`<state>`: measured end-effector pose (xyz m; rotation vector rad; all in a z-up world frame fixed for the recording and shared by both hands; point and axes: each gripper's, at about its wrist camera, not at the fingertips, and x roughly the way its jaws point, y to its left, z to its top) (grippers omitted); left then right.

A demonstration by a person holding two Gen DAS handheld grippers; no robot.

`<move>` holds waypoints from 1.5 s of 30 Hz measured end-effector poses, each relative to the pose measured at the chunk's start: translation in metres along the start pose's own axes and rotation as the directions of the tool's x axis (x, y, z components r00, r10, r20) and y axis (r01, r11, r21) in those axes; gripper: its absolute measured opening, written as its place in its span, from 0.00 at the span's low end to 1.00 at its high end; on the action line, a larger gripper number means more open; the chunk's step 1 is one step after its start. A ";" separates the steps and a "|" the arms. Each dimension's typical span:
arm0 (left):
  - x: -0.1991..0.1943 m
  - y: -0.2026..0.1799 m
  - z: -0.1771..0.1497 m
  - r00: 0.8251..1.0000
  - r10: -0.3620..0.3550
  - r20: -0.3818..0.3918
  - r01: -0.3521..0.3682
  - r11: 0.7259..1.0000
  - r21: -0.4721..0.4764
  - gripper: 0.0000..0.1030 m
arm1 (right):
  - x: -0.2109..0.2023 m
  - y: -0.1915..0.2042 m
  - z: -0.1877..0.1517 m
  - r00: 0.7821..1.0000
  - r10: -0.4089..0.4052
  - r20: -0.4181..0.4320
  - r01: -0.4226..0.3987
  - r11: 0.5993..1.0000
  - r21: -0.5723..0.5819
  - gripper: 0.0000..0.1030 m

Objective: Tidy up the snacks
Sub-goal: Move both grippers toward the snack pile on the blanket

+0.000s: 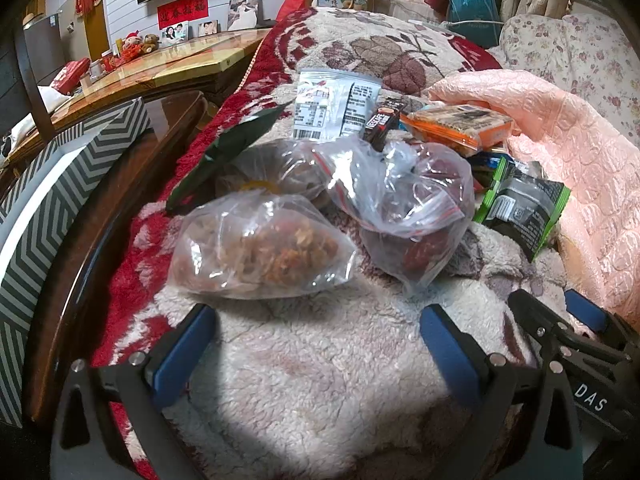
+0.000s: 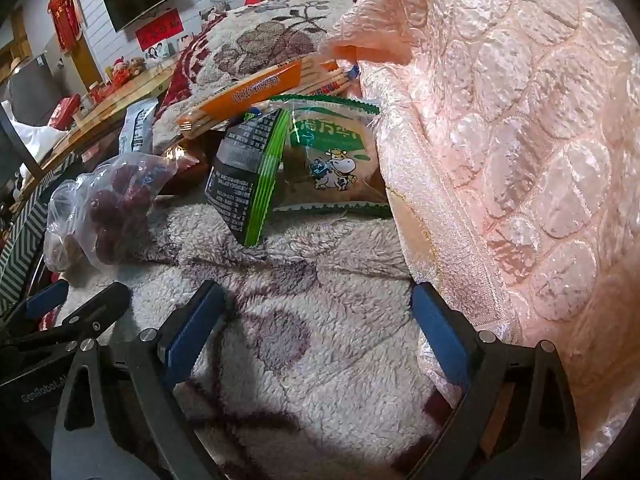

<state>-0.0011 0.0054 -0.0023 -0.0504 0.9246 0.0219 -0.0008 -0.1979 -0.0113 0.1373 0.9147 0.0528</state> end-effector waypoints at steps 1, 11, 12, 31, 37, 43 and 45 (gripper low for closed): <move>0.000 0.000 0.000 1.000 -0.003 -0.003 0.003 1.000 0.003 1.00 | -0.001 0.000 -0.001 1.000 0.000 -0.004 0.000 1.000 -0.002 0.93; -0.034 0.007 0.020 0.999 -0.003 -0.036 0.003 1.000 0.014 1.00 | -0.024 0.008 0.024 0.991 0.052 -0.126 -0.048 0.998 0.030 0.93; -0.039 0.009 0.022 1.000 -0.001 -0.029 0.002 1.000 0.014 1.00 | -0.029 0.010 0.027 0.992 0.063 -0.111 -0.060 0.998 0.030 0.93; -0.053 0.042 0.049 1.000 0.018 0.003 -0.018 0.998 -0.059 1.00 | -0.076 0.058 0.058 0.987 0.162 0.007 -0.160 0.979 -0.128 0.93; -0.047 0.046 0.048 1.000 0.015 -0.015 -0.016 0.997 -0.074 1.00 | -0.075 0.064 0.055 0.987 0.161 -0.005 -0.160 0.975 -0.156 0.93; -0.040 0.052 0.047 0.999 0.015 -0.039 -0.019 0.995 -0.095 1.00 | -0.072 0.067 0.052 0.982 0.185 -0.031 -0.187 0.969 -0.159 0.93; -0.038 0.053 0.046 0.999 0.015 -0.044 -0.019 0.995 -0.099 1.00 | -0.071 0.068 0.052 0.982 0.187 -0.039 -0.191 0.968 -0.161 0.93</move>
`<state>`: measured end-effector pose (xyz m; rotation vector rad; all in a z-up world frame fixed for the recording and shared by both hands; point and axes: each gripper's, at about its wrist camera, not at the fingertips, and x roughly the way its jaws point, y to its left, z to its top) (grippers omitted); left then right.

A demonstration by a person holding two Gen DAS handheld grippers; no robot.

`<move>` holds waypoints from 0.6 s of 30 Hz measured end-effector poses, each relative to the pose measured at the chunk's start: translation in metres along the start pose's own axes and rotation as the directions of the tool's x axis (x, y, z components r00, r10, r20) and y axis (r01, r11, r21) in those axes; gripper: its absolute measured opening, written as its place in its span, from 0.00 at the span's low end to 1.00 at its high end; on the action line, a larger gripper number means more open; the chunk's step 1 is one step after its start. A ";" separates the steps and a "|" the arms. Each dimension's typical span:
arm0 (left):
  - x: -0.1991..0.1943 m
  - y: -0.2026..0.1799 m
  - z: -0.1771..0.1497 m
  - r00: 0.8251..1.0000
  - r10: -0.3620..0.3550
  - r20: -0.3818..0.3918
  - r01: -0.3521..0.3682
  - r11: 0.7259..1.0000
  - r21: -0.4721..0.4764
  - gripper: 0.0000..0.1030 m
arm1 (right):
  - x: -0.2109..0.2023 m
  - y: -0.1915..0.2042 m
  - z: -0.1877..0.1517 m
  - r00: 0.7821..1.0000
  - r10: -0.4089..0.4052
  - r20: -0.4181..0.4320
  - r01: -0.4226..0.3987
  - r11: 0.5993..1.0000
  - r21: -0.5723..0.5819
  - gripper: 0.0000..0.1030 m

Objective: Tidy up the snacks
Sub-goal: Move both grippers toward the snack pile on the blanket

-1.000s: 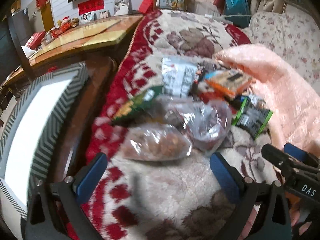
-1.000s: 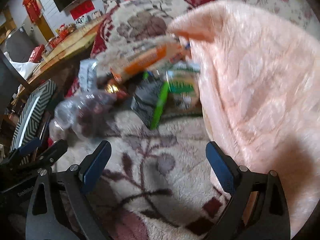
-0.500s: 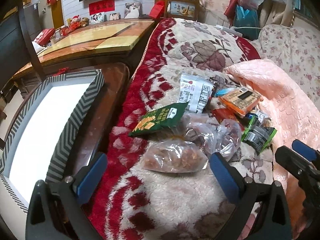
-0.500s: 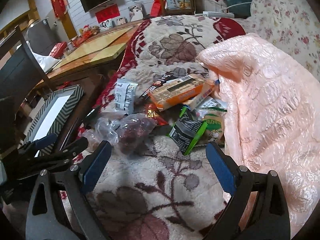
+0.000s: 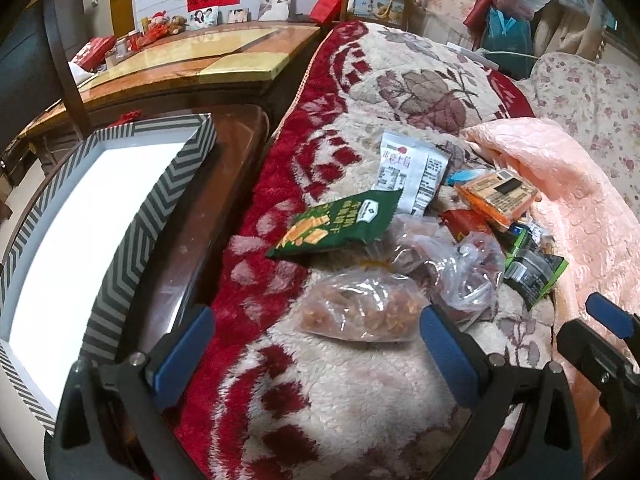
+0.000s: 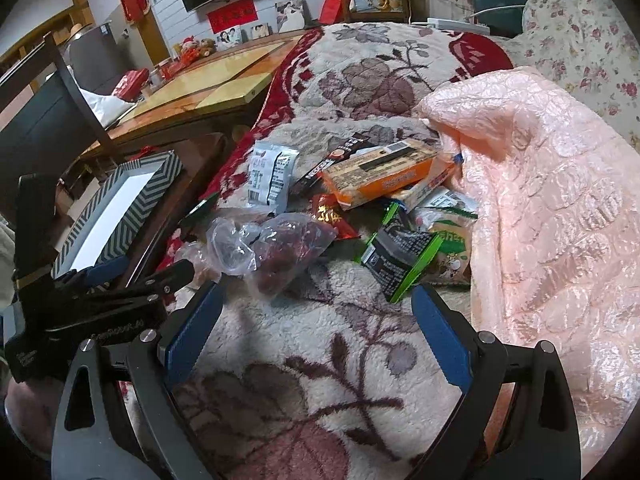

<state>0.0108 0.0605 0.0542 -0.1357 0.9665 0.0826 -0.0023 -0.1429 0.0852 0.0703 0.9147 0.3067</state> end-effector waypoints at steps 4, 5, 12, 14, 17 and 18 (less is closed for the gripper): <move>0.002 0.001 -0.001 1.000 0.001 -0.007 -0.001 1.000 -0.006 1.00 | 0.001 0.002 -0.002 1.000 -0.002 -0.003 0.002 1.000 -0.006 0.93; 0.003 0.002 -0.001 1.000 0.002 -0.008 -0.002 1.000 -0.006 1.00 | 0.001 0.002 -0.002 1.000 -0.005 -0.004 0.005 1.000 -0.006 0.93; 0.007 0.004 0.000 1.000 -0.002 -0.022 0.001 1.000 -0.015 1.00 | 0.004 0.001 -0.003 1.000 0.000 -0.014 0.000 1.000 -0.003 0.93; 0.008 0.006 -0.001 1.000 -0.002 -0.025 0.002 1.000 -0.018 1.00 | 0.006 0.001 -0.004 1.000 -0.001 -0.018 0.001 1.000 -0.006 0.93; 0.010 0.007 -0.001 1.000 -0.001 -0.029 0.001 1.000 -0.020 1.00 | 0.007 0.002 -0.005 1.000 0.001 -0.021 -0.002 1.000 -0.009 0.93; 0.010 0.008 -0.001 1.000 -0.001 -0.030 0.001 1.000 -0.021 1.00 | 0.007 0.002 -0.005 1.000 0.000 -0.020 -0.001 1.000 -0.009 0.93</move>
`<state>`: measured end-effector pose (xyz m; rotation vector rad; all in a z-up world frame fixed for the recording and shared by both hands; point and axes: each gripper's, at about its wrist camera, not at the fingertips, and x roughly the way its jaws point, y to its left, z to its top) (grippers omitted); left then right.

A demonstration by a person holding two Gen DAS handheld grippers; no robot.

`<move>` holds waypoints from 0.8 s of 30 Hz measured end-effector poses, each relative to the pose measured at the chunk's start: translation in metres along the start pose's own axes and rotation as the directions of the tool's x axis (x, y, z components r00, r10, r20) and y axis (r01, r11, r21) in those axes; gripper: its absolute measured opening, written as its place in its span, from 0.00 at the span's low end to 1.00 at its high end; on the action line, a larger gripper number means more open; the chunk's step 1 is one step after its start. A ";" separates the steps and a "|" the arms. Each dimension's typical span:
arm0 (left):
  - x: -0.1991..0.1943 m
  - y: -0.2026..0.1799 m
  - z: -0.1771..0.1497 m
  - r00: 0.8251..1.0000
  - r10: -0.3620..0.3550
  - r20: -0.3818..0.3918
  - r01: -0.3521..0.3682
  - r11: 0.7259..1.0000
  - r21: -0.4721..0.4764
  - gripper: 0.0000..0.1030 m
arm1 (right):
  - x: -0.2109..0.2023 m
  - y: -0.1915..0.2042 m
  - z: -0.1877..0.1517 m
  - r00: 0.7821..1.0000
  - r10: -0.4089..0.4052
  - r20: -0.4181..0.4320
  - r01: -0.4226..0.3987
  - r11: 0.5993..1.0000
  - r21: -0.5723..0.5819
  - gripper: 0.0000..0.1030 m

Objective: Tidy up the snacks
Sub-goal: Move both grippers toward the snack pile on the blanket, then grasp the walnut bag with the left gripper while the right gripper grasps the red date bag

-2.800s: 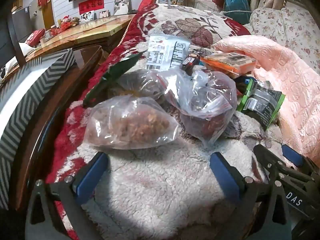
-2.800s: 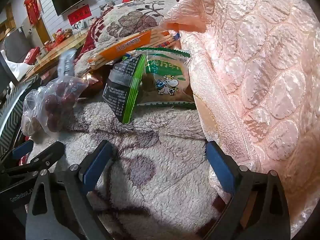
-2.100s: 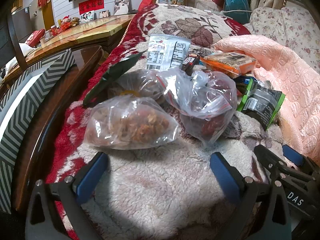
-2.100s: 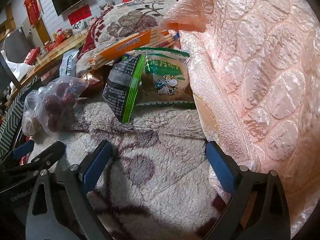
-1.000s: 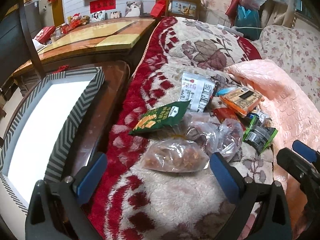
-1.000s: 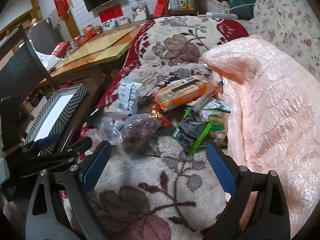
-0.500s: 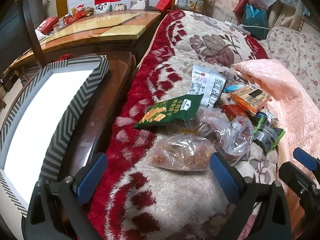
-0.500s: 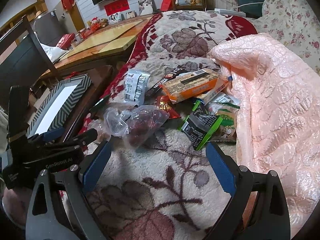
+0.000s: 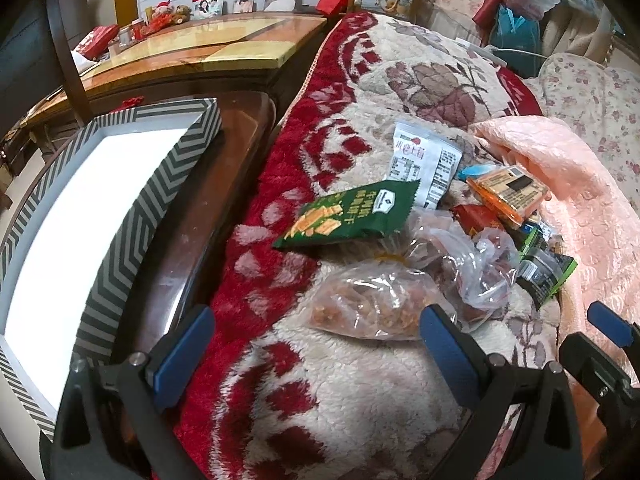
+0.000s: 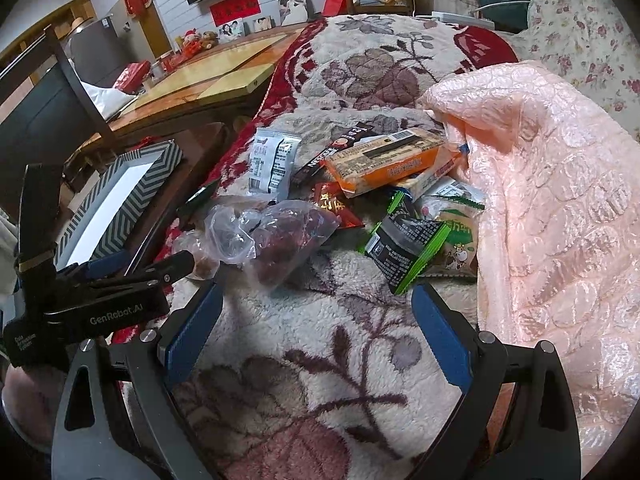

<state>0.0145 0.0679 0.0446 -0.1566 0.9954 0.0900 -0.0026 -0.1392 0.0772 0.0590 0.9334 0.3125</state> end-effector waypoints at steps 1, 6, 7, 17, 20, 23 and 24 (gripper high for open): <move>0.000 0.001 0.000 1.000 0.000 0.000 0.000 1.000 0.000 1.00 | 0.000 0.000 0.000 1.000 0.001 -0.001 -0.001 1.000 0.001 0.93; 0.001 0.005 -0.002 1.000 0.005 -0.020 -0.005 1.000 0.003 1.00 | 0.002 0.000 -0.002 1.000 -0.004 -0.009 0.004 1.000 -0.007 0.93; 0.002 0.007 -0.002 1.000 0.006 -0.024 -0.006 1.000 0.002 1.00 | 0.002 -0.001 -0.002 1.000 -0.002 -0.011 0.002 1.000 -0.005 0.93; 0.006 0.001 0.000 0.997 -0.067 -0.049 0.069 0.997 0.025 1.00 | 0.006 -0.004 -0.005 1.000 0.009 -0.024 -0.009 1.000 0.011 0.93; 0.009 -0.007 0.003 0.996 -0.078 -0.053 0.080 0.996 0.038 1.00 | 0.008 -0.006 -0.006 0.999 0.012 -0.030 -0.012 1.000 0.022 0.93; 0.018 -0.014 0.009 0.994 -0.083 -0.070 0.086 0.995 0.047 1.00 | 0.010 -0.008 -0.006 0.999 0.014 -0.038 -0.013 1.000 0.028 0.93; 0.020 -0.016 0.011 0.993 -0.092 -0.073 0.095 0.994 0.049 0.98 | 0.011 -0.008 -0.007 0.999 0.013 -0.040 -0.011 1.000 0.028 0.93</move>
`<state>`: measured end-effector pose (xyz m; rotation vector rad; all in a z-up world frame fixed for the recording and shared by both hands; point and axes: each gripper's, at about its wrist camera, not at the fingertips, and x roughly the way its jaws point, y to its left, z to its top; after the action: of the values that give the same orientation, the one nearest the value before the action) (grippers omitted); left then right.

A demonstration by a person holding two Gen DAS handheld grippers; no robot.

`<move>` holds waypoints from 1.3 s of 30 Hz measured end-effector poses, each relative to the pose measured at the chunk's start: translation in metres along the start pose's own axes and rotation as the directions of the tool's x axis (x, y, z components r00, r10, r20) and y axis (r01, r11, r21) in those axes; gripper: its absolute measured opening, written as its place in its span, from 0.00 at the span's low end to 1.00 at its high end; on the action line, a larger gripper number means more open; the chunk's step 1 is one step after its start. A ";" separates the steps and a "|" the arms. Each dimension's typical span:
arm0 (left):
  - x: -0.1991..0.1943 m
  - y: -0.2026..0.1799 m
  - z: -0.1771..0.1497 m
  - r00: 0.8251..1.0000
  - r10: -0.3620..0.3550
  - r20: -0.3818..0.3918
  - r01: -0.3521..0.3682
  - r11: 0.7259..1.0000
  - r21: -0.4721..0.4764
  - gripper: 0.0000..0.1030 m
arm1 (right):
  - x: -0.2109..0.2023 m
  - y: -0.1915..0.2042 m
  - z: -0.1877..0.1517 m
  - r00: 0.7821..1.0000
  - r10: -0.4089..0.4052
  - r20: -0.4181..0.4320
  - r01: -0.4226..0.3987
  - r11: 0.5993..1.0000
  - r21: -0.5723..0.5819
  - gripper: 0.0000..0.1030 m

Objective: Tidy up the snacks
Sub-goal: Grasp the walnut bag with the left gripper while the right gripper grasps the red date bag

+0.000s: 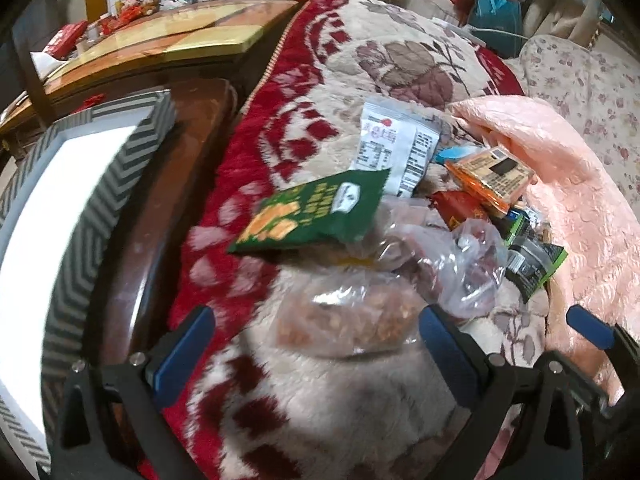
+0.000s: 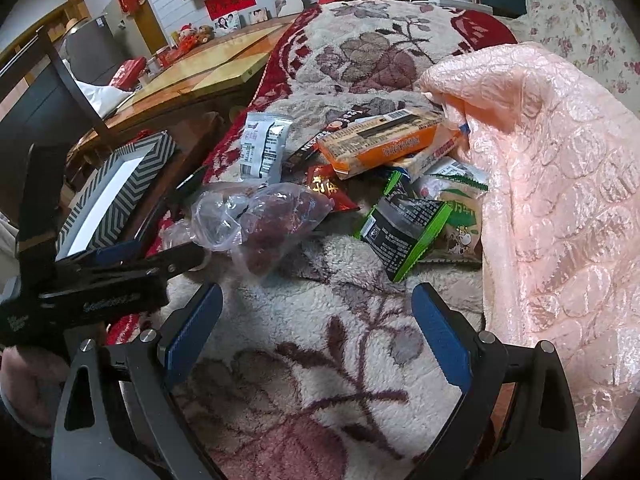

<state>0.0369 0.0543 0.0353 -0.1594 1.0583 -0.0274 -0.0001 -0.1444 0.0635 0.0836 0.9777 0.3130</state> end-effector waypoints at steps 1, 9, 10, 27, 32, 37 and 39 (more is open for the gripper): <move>0.002 -0.001 0.002 1.000 -0.009 -0.001 0.009 1.000 0.002 0.96 | 0.000 0.000 0.000 1.000 0.000 -0.001 0.000 1.000 -0.001 0.93; 0.016 -0.008 0.014 0.996 -0.077 -0.035 0.078 0.996 0.032 0.72 | 0.007 -0.006 0.005 1.000 0.011 -0.012 -0.010 1.000 0.010 0.93; 0.018 -0.009 0.015 0.996 -0.077 -0.039 0.078 0.996 0.038 0.72 | 0.008 -0.006 0.007 1.000 0.010 -0.011 -0.010 1.000 0.007 0.93; -0.003 0.009 0.006 0.992 -0.126 -0.014 0.127 0.989 0.082 0.25 | 0.033 0.004 0.028 0.997 0.054 -0.052 -0.056 0.998 -0.037 0.93; -0.026 0.011 -0.006 0.988 -0.154 -0.015 0.154 0.984 0.093 0.24 | 0.042 0.017 0.034 0.999 0.018 -0.051 -0.024 0.992 -0.122 0.93; -0.045 0.014 -0.011 0.983 -0.182 -0.008 0.182 0.978 0.098 0.24 | 0.059 0.023 0.038 0.996 0.013 -0.092 -0.028 0.987 -0.157 0.93; -0.050 0.016 -0.012 0.981 -0.193 -0.012 0.194 0.977 0.091 0.24 | 0.063 0.025 0.039 0.995 0.008 -0.095 -0.024 0.985 -0.169 0.93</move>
<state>0.0015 0.0740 0.0703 -0.1789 1.0392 -0.2518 0.0588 -0.0994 0.0398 -0.0800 1.0397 0.4170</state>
